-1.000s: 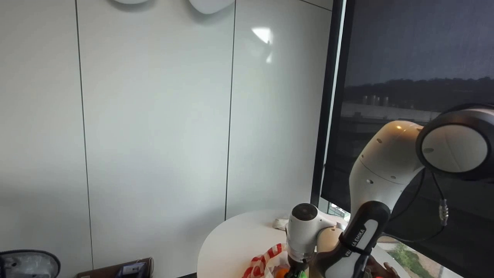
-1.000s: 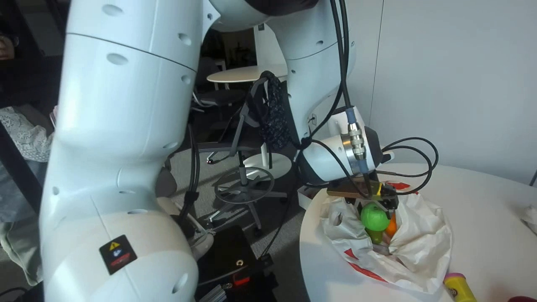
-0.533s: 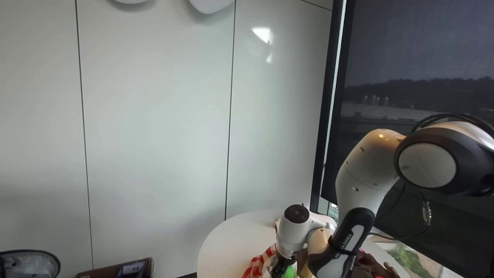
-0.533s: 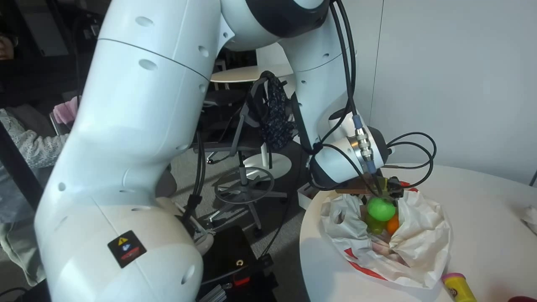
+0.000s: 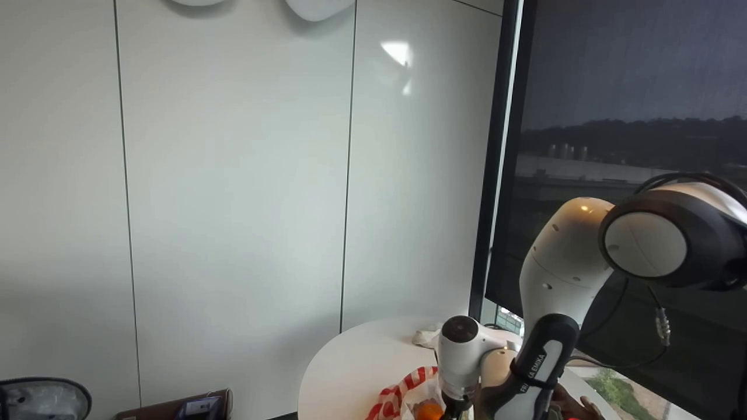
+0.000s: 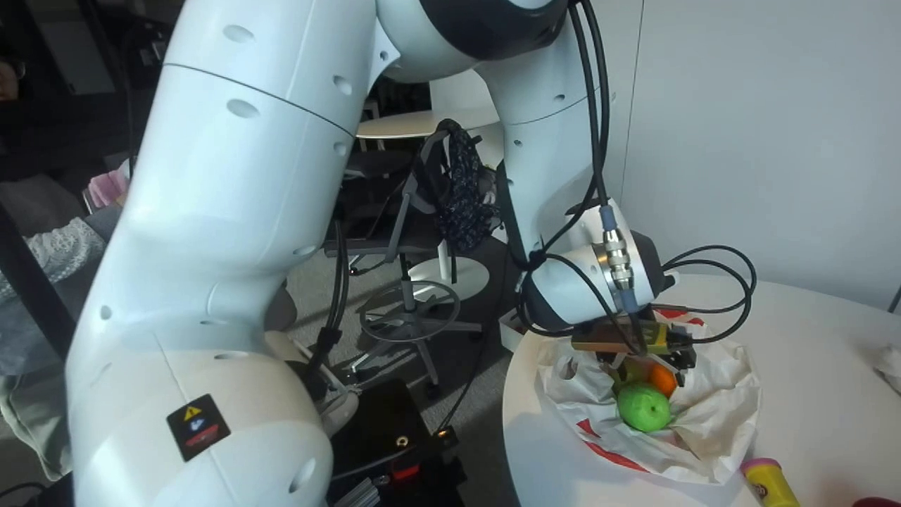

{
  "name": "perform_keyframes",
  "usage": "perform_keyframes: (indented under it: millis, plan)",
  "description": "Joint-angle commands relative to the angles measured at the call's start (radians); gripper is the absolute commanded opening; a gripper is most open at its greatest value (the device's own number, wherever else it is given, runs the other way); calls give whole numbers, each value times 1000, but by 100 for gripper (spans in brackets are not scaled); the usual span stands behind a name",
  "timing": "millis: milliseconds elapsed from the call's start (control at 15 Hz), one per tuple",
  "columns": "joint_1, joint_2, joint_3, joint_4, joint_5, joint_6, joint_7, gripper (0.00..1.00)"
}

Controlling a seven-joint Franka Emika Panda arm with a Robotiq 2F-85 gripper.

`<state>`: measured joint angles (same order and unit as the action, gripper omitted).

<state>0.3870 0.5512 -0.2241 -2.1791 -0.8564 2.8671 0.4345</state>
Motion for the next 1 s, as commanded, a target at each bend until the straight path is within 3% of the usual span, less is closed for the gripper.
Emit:
perform_keyframes:
  millis: [0, 200, 467, 667, 933]
  plan:
    - [-74, -95, 35, -91, 39, -8, -108, 100]
    - [-143, -144, 66, -138, 98, -24, -186, 100]
    - [-211, -194, 26, -152, 142, -20, -162, 100]
    - [-317, -209, 31, -145, 258, -11, -189, 100]
    - [-386, -185, -28, -104, 397, -3, -204, 100]
